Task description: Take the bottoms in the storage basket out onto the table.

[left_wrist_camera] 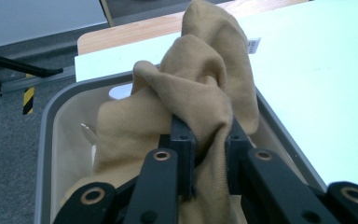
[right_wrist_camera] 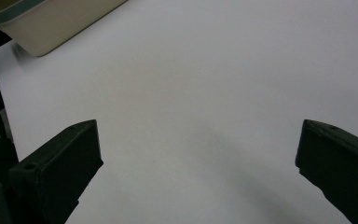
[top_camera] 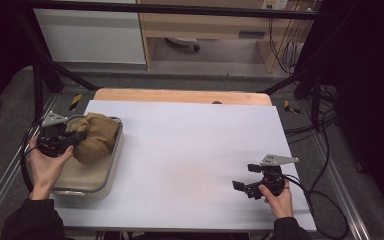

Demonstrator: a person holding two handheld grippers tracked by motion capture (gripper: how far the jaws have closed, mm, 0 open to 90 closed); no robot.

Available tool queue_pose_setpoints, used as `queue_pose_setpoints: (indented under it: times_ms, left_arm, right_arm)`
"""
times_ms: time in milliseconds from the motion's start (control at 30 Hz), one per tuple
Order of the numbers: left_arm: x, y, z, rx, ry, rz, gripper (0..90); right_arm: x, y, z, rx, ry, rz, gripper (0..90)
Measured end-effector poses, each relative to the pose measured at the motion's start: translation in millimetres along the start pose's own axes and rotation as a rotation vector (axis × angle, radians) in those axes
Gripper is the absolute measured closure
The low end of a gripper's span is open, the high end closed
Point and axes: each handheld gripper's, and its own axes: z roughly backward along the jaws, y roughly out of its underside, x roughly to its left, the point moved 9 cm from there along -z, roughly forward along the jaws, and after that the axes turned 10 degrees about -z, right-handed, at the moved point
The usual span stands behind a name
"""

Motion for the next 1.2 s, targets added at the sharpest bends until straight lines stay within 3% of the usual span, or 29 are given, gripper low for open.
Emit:
queue_pose_setpoints:
  times_ms: [1200]
  left_arm:
    - [-17.3,-19.6,15.9,-0.084,0.025,-0.005,79.2]
  right_arm:
    - [0.1,-0.1,0.2,0.0,-0.001,0.0,0.7]
